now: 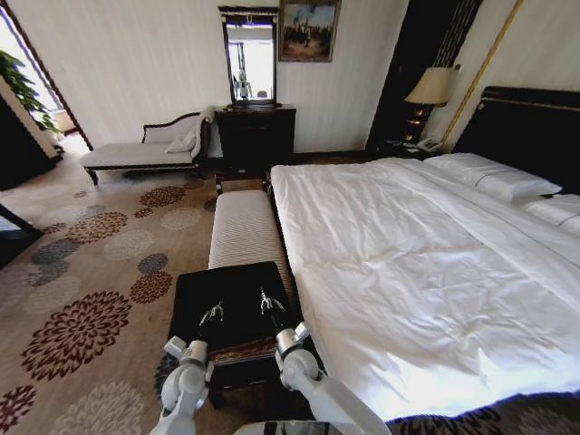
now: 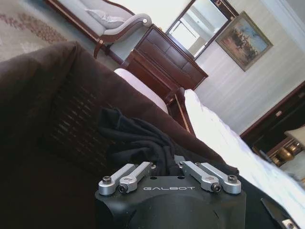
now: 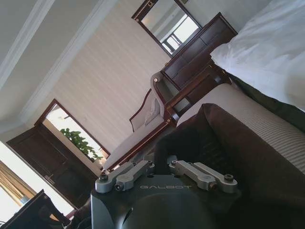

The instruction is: Fold the clothes on the bed and place them into the basket.

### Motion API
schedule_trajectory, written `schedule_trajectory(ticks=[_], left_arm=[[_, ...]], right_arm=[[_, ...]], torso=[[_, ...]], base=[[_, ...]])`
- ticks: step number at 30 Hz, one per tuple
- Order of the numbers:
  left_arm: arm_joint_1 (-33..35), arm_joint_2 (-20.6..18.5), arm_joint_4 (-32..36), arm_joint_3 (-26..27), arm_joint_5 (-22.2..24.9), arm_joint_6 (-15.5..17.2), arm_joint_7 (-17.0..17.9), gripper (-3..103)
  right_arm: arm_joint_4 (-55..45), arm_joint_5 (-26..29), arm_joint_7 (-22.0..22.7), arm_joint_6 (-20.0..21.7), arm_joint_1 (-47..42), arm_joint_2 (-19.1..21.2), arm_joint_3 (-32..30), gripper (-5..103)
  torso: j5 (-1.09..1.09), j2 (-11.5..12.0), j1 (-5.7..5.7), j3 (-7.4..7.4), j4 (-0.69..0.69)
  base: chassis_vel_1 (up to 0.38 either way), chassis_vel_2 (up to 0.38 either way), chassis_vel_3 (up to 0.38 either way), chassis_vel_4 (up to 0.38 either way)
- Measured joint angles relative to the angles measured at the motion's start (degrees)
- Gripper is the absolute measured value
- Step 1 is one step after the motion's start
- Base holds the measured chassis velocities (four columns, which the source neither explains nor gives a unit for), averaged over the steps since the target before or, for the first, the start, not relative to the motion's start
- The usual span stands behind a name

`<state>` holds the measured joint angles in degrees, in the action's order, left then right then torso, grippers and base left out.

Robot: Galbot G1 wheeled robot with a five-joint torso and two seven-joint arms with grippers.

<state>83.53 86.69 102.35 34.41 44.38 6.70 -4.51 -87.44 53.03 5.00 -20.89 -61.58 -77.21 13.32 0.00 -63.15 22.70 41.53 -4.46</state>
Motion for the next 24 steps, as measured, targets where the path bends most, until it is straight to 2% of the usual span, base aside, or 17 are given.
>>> schedule_trajectory(ticks=[1,2,4,5,6,7,8,9,11,12,13,15,16,17,21,22,24], left_arm=[[-0.2,-0.1,-0.3,-0.2,-1.8,-0.6,0.3,14],[-0.2,-0.1,-0.3,-0.2,-1.8,-0.6,0.3,14],[-0.6,-0.6,-1.5,-0.6,-9.2,-3.2,0.7,25],[-0.6,-0.9,-1.9,-0.7,-11.4,-3.8,0.7,30],[-0.6,-0.9,-1.9,-0.7,-11.4,-3.8,0.7,30],[-0.6,-1.3,-2.5,-0.9,-14.7,-4.3,1.0,36],[-0.5,-1.6,-2.8,-0.9,-16.0,-4.3,1.3,41],[-0.4,-1.8,-3.1,-0.9,-16.7,-4.2,1.6,47],[-0.3,-1.9,-3.1,-0.8,-16.8,-4.1,1.7,47],[-0.2,-2.1,-3.1,-0.6,-17.0,-3.8,1.9,52],[0.0,-2.2,-2.6,-0.5,-17.0,-3.4,2.1,57],[0.3,-2.3,-1.8,-0.4,-17.1,-2.7,2.3,68],[0.4,-2.4,-1.4,-0.3,-17.3,-2.2,2.5,68],[0.4,-2.4,-1.4,-0.3,-17.3,-2.2,2.5,68],[0.7,-2.5,-0.4,-0.1,-18.7,-0.1,3.9,89],[0.7,-2.5,-0.4,-0.1,-18.7,-0.1,3.9,89],[1.5,-2.6,2.4,0.8,-19.0,1.5,5.3,98]], right_arm=[[0.2,-0.1,-0.4,0.0,0.0,0.0,0.0,9],[0.2,-0.1,-0.4,0.0,0.0,0.0,0.0,9],[0.4,-0.4,-0.9,-0.1,-0.1,0.1,0.0,19],[0.5,-0.6,-1.0,-0.1,-0.2,0.2,0.0,19],[0.5,-0.6,-1.0,-0.1,-0.2,0.2,0.0,19],[0.6,-1.0,-1.1,-0.1,-0.4,0.4,0.1,19],[0.6,-1.2,-1.2,-0.1,-0.5,0.5,0.0,30],[0.5,-1.4,-1.2,-0.1,-0.6,0.6,0.0,36],[0.5,-1.5,-1.2,-0.1,-0.7,0.7,0.0,36],[0.3,-1.5,-1.2,-0.2,-0.7,0.7,-0.1,47],[0.1,-1.6,-1.3,-0.2,-0.8,0.8,-0.2,47],[-0.3,-1.6,-1.3,-0.2,-0.9,0.7,-0.2,58],[-0.4,-1.7,-1.3,-0.2,-0.9,0.7,-0.2,63],[-0.4,-1.7,-1.3,-0.2,-0.9,0.7,-0.2,63],[-0.6,-2.4,-1.3,-0.3,-1.3,0.5,-0.1,79],[-0.6,-2.4,-1.3,-0.3,-1.3,0.5,-0.1,79],[-1.0,-2.7,-1.3,-0.3,-1.7,0.4,-0.4,90]], torso=[[0.00,0.0,0.00,0.00,0.00],[0.00,0.0,0.00,0.00,0.00],[0.00,0.0,0.00,0.00,0.00],[0.00,0.0,0.00,0.00,0.00],[0.00,0.0,0.00,0.00,0.00],[0.00,0.0,0.00,0.00,0.00],[0.00,0.0,0.00,0.00,0.00],[0.00,0.0,0.00,0.00,0.01],[0.00,0.0,0.00,0.00,0.01],[0.00,0.0,0.00,0.00,0.00],[0.00,0.0,0.00,0.00,0.00],[0.00,0.0,0.00,0.00,0.00],[0.00,0.0,0.00,0.00,0.01],[0.00,0.0,0.00,0.00,0.01],[-0.01,0.0,0.00,0.00,0.00],[-0.01,0.0,0.00,0.00,0.00],[-0.01,0.0,0.00,0.00,0.00]], base=[[0.000,0.000,0.000,0.000],[0.000,0.000,0.000,0.000],[0.000,0.000,0.000,0.000],[0.000,0.000,0.000,0.000],[0.000,0.000,0.000,0.000],[0.000,0.000,0.000,0.000],[0.000,0.000,0.000,0.000],[0.000,0.000,0.000,0.000],[0.000,0.000,0.000,0.000],[0.000,0.000,0.000,0.000],[0.000,0.000,0.000,0.000],[0.000,0.000,0.000,0.000],[0.000,0.000,0.000,0.000],[0.000,0.000,0.000,0.000],[0.000,0.000,0.000,0.000],[0.000,0.000,0.000,0.000],[0.000,0.000,0.000,0.000]])
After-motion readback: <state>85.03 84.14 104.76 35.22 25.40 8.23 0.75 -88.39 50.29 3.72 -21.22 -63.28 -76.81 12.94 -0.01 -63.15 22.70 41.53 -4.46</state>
